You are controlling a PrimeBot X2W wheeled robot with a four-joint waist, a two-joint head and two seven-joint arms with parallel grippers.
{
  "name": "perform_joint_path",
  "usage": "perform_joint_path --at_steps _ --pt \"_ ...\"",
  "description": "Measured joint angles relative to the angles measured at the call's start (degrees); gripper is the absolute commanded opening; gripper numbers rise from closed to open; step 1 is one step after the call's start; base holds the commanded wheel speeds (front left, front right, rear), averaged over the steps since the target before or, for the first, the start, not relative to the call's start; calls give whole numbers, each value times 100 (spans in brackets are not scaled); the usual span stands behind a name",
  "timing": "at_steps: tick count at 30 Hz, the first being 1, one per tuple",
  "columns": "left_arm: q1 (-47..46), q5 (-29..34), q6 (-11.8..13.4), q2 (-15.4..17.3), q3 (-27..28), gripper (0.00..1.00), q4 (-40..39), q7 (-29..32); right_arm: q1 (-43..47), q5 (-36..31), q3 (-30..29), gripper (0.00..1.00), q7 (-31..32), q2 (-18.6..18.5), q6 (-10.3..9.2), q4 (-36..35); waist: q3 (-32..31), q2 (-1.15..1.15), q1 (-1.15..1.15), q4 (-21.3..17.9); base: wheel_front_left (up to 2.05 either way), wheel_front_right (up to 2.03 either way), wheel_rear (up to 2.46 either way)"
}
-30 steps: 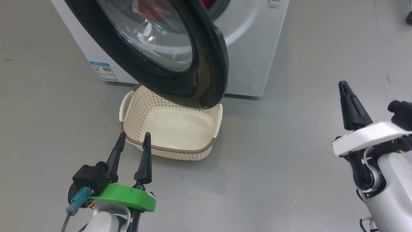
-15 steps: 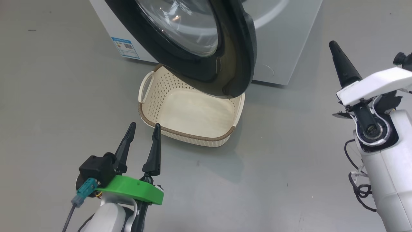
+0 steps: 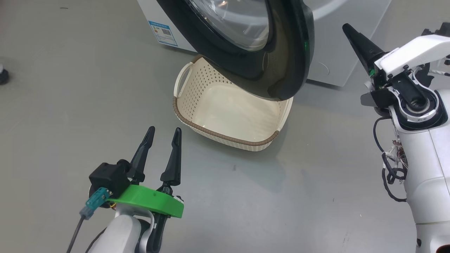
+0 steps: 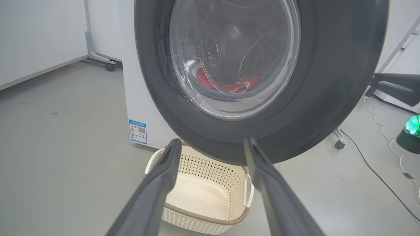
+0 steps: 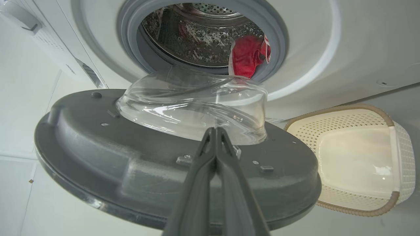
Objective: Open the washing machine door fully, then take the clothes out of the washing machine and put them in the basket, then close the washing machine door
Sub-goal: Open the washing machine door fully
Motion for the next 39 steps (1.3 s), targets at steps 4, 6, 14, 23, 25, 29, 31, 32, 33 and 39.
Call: perform_joint_path --at_steps 4,6,14,23,25,29,31,32,33,39 --pt "-3 -21 5 0 -11 100 0 0 -190 272 -75 0 243 107 -147 70 43 0 0 118 0 0 0" --pt "-6 -32 5 0 -33 100 1 0 -275 366 -93 0 364 123 -229 116 59 0 0 168 0 0 0" --pt "-8 -67 14 -1 -30 100 3 0 -357 637 -54 0 826 198 -435 390 54 0 0 274 0 0 0" --pt "-8 -67 57 -2 -30 100 7 0 -439 932 -102 0 1189 216 -549 611 -8 0 0 307 0 0 0" --pt "-8 -67 57 -2 -30 100 7 0 -439 1059 -118 0 1290 238 -591 665 -26 0 0 313 0 0 0" --pt "-8 -67 57 -2 -31 100 20 0 -437 1140 -98 0 1451 271 -601 753 -72 0 0 328 0 0 0" --pt "-8 -66 57 -2 -29 100 38 0 -435 1150 -88 0 1485 292 -616 784 -108 0 0 338 0 0 0" --pt "-8 -65 57 -2 -25 100 43 0 -434 1180 -82 0 1513 307 -635 795 -126 0 0 342 0 0 0" --pt "-8 -62 57 -2 -26 100 47 0 -429 1214 -73 0 1539 314 -636 818 -144 0 0 346 0 0 0" --pt "-7 -35 58 -2 -18 100 88 0 -332 1295 55 0 1693 372 -642 900 -263 0 0 376 0 0 0"
